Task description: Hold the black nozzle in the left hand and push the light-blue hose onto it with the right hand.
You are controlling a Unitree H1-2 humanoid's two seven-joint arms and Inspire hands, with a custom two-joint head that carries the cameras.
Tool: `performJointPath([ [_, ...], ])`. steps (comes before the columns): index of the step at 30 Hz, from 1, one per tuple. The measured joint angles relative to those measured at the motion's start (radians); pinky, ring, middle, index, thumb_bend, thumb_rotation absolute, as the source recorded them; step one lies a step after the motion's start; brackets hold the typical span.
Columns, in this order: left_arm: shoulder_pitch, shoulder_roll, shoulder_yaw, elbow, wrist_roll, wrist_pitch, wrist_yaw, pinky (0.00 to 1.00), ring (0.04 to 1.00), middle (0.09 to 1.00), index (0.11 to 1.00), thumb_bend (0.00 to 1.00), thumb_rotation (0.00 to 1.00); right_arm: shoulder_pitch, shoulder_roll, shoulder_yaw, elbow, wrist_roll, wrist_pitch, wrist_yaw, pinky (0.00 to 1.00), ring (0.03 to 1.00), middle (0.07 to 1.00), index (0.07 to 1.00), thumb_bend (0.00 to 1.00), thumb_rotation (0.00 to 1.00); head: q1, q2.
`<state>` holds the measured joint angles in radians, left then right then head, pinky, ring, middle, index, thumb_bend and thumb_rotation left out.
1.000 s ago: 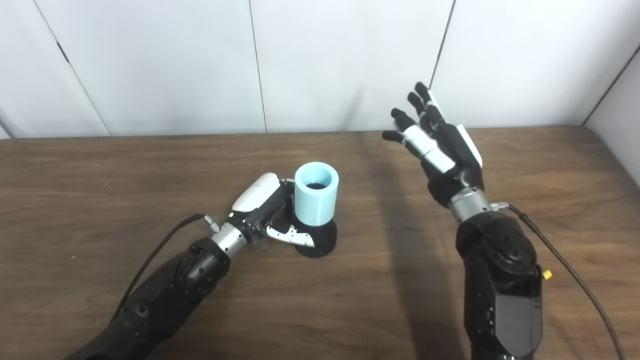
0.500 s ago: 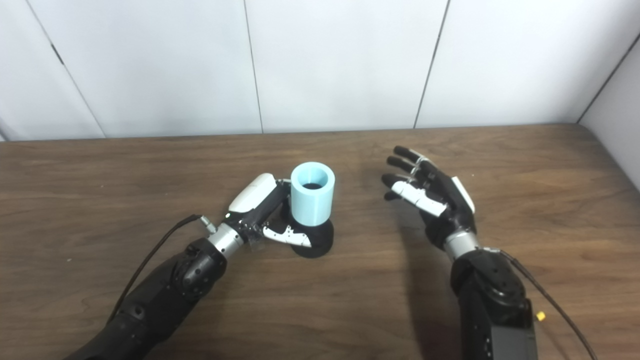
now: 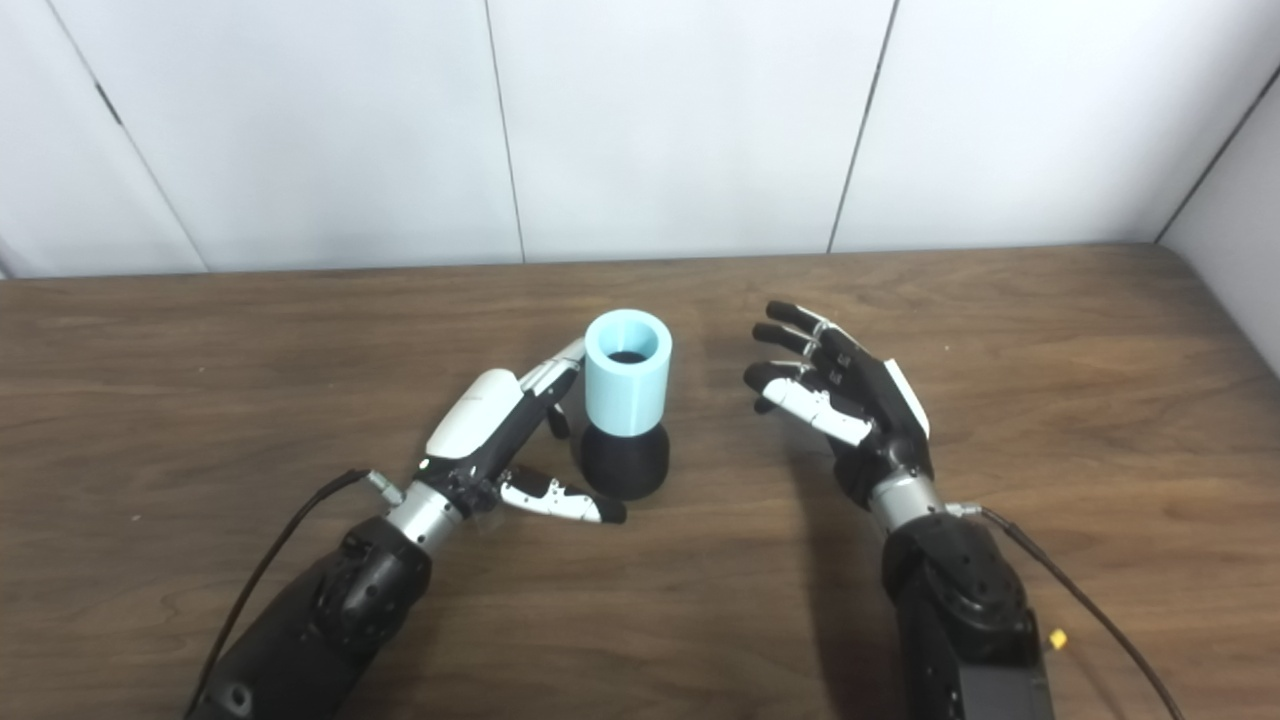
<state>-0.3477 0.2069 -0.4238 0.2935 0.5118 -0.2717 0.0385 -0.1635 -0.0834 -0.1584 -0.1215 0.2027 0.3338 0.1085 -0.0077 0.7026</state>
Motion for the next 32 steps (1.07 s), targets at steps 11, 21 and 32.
performJointPath([
  [11,0.117,-0.030,0.214,-0.130,-0.111,0.073,-0.012,0.66,0.787,0.880,0.964,0.78,0.14,0.012,-0.005,0.011,0.066,-0.031,-0.108,-0.009,0.40,0.585,0.727,0.737,0.74,0.22,0.015,0.000],
  [21,0.158,-0.067,0.386,-0.168,-0.581,0.145,-0.175,0.57,0.659,0.741,0.752,0.73,0.13,0.022,0.019,0.006,0.061,-0.014,-0.134,-0.025,0.41,0.571,0.714,0.717,0.74,0.22,0.017,-0.002],
  [32,0.176,-0.079,0.422,-0.190,-0.738,0.226,-0.252,0.59,0.714,0.782,0.770,0.75,0.18,0.071,0.018,0.002,0.026,-0.010,-0.137,-0.030,0.44,0.611,0.696,0.701,0.76,0.21,0.020,-0.006],
])
